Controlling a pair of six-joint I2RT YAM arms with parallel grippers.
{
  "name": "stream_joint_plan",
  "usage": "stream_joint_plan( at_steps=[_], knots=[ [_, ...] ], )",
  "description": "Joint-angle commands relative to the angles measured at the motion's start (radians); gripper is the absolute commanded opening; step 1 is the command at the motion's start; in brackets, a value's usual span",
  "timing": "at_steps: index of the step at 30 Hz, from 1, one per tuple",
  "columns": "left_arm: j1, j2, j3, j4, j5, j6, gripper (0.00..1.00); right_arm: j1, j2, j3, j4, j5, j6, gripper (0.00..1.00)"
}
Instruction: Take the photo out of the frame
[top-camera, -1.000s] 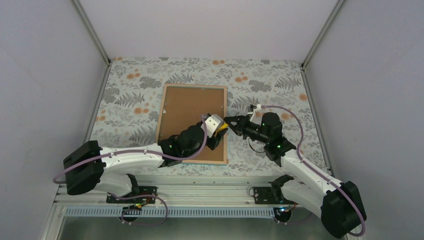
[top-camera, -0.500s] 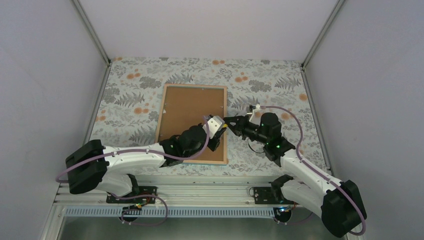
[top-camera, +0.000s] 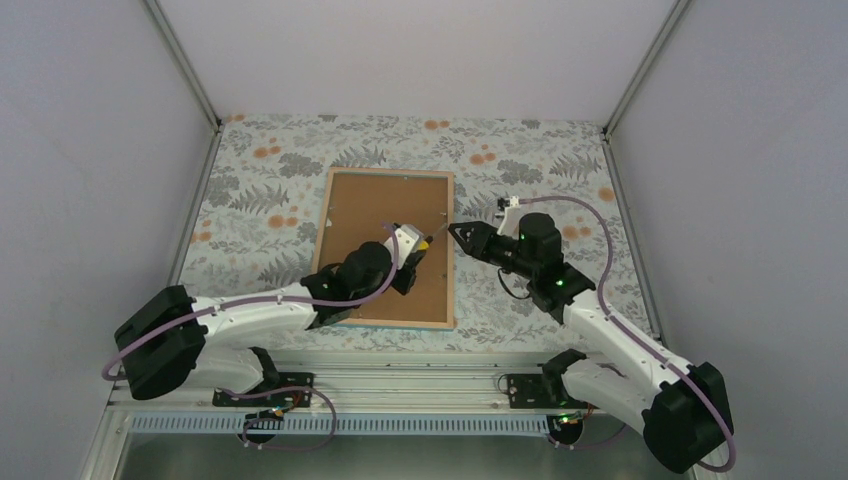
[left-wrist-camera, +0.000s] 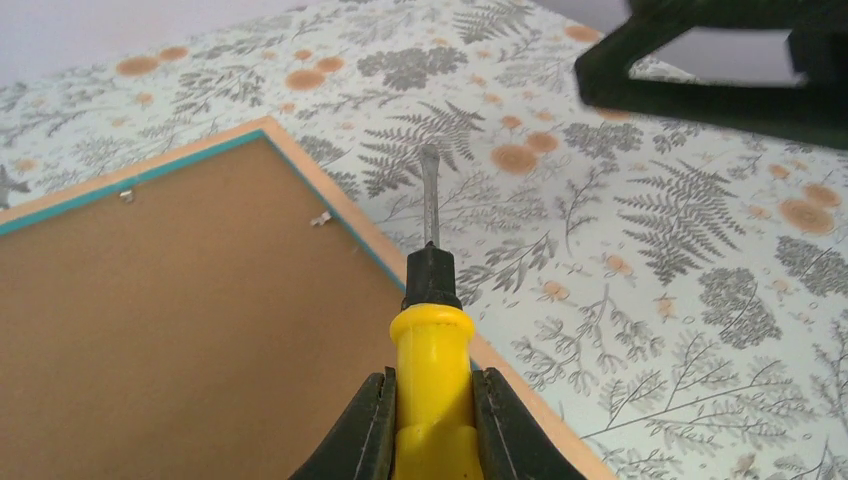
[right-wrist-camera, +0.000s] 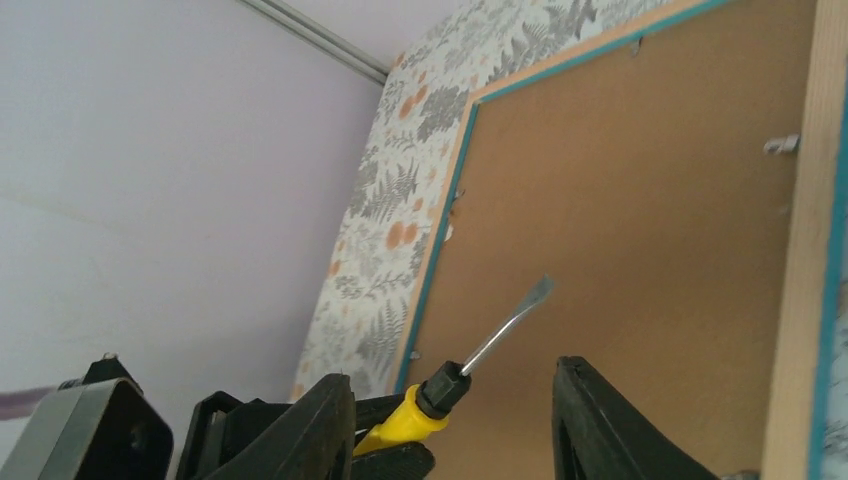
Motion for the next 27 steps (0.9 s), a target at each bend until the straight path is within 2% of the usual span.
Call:
stream_joint_plan(
  at_steps=[1, 7, 11, 17, 22, 27],
  knots=[
    [0.042, -0.04, -0.025, -0.025, 0.069, 0.006, 0.02, -0.007, 0.011, 0.042, -0.066, 0.113, -0.249, 0.41],
    [0.092, -0.01, -0.024, -0.042, 0.131, 0.034, 0.03, -0.017, 0.063, 0.022, -0.054, 0.155, -0.394, 0.33],
    [0.125, 0.039, 0.006, -0.081, 0.177, 0.049, 0.02, -0.06, 0.168, 0.022, -0.06, 0.103, -0.465, 0.32],
    [0.139, 0.102, 0.063, -0.17, 0.22, 0.074, 0.02, -0.077, 0.331, 0.015, -0.013, 0.053, -0.492, 0.27],
    [0.139, 0.146, 0.089, -0.229, 0.254, 0.077, 0.02, -0.076, 0.482, 0.073, -0.026, 0.023, -0.511, 0.24],
    [0.139, 0.155, 0.094, -0.276, 0.269, 0.075, 0.02, -0.059, 0.559, 0.096, -0.003, -0.001, -0.507, 0.24]
  ],
)
